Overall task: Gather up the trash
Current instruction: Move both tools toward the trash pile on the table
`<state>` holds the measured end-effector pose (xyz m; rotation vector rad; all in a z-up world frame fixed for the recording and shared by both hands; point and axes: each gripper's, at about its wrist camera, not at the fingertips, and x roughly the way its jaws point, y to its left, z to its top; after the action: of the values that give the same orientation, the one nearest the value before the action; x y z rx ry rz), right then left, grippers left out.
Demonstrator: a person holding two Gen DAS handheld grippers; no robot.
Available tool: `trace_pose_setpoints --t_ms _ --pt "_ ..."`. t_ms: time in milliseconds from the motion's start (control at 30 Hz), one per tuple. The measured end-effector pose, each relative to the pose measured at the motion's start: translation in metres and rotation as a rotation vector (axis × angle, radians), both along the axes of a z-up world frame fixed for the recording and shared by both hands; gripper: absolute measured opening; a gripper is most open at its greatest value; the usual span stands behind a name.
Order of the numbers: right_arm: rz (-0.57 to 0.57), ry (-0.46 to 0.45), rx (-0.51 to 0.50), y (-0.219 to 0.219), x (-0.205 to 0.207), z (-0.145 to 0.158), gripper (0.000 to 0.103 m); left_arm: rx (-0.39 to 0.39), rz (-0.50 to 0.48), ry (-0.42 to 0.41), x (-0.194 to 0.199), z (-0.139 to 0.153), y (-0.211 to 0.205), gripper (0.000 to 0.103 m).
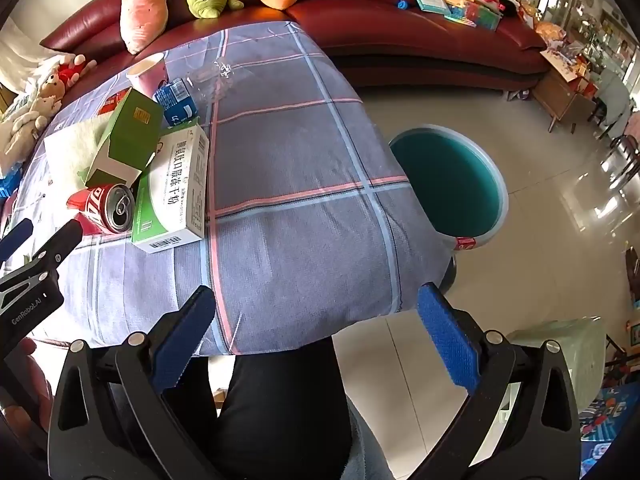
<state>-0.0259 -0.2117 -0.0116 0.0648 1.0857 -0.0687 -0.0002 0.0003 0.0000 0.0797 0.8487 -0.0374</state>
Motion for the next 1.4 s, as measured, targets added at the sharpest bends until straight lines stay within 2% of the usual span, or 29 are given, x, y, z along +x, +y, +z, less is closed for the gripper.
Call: trace_pose_setpoints --t_ms 1400 --pt "-0.016 0.050 0.019 -0.003 0.004 -0.023 0.097 -0.001 0.001 0.005 0.003 -0.018 0.007 0.099"
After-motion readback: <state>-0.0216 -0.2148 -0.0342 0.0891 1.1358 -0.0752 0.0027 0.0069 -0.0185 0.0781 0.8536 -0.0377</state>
